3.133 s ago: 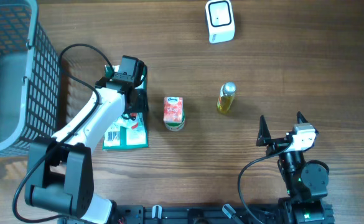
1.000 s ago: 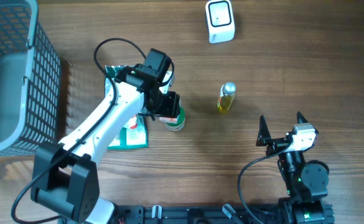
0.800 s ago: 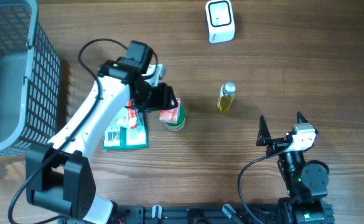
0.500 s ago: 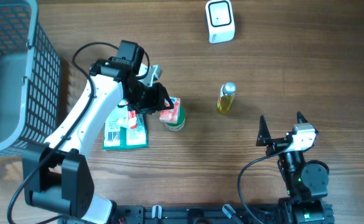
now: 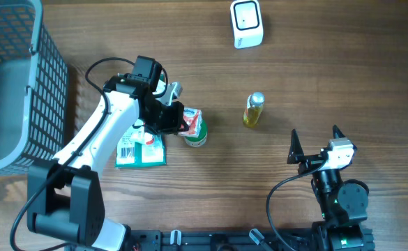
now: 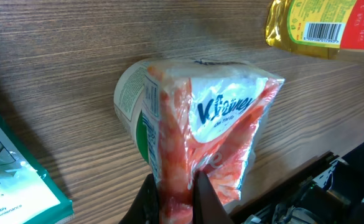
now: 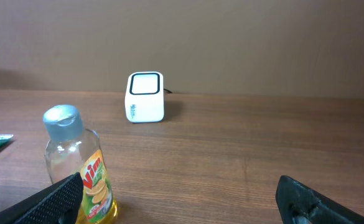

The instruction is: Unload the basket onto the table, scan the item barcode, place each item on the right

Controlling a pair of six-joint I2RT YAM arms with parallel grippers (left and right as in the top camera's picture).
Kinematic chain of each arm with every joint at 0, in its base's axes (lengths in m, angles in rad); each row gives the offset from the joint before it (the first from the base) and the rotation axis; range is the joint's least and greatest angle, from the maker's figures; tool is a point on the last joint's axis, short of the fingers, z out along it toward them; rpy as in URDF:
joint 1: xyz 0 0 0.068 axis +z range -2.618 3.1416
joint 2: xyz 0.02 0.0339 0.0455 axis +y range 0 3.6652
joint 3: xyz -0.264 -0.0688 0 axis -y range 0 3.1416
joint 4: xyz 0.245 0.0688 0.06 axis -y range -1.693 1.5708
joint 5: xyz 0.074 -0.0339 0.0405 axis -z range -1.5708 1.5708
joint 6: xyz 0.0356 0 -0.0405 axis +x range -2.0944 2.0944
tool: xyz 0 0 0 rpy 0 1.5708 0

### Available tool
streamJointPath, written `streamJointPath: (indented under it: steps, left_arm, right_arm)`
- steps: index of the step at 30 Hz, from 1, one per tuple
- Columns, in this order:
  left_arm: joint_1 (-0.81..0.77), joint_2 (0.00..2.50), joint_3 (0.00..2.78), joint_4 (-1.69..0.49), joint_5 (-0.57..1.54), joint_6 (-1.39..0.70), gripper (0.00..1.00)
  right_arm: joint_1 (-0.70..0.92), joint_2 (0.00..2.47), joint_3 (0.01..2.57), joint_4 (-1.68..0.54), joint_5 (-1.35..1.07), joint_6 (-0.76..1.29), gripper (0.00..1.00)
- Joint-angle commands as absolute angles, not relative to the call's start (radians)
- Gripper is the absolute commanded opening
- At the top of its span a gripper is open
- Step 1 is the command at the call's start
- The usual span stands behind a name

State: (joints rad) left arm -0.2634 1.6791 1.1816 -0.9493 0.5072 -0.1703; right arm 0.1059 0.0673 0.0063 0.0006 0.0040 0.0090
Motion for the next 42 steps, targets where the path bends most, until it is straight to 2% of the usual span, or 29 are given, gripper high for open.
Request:
streamJointPath:
  steps: [1, 4, 9, 14, 22, 28, 38, 42]
  left_arm:
    - [-0.257, 1.603, 1.221, -0.965, 0.505, -0.165, 0.04]
    - [-0.221, 1.494, 1.289, -0.994, 0.431, -0.176, 0.04]
    - [-0.229, 1.417, 1.29, -1.059, -0.079, -0.424, 0.04]
    - [-0.38, 1.502, 1.29, -1.151, -0.407, -0.565, 0.04]
    - [-0.623, 1.802, 1.29, -1.14, -0.465, -0.618, 0.04]
    - [-0.748, 1.839, 1.29, -1.054, -0.462, -0.609, 0.04]
    - [-0.796, 1.839, 1.29, -1.039, -0.467, -0.607, 0.04]
    - [-0.794, 1.839, 1.29, -1.055, -0.709, -0.607, 0.04]
  right_arm:
    - [0.109, 0.063, 0.005, 0.007, 0.014, 0.001, 1.0]
    - [0.109, 0.063, 0.005, 0.007, 0.014, 0.001, 1.0]
    - [0.109, 0.063, 0.006, 0.007, 0.014, 0.001, 1.0]
    - [0.109, 0.063, 0.005, 0.007, 0.014, 0.001, 1.0]
    - [0.109, 0.063, 0.005, 0.007, 0.014, 0.001, 1.0]
    - [0.109, 0.063, 0.005, 0.007, 0.014, 0.001, 1.0]
    - [0.109, 0.063, 0.005, 0.007, 0.014, 0.0, 1.0]
    - [0.109, 0.063, 0.006, 0.007, 0.014, 0.001, 1.0]
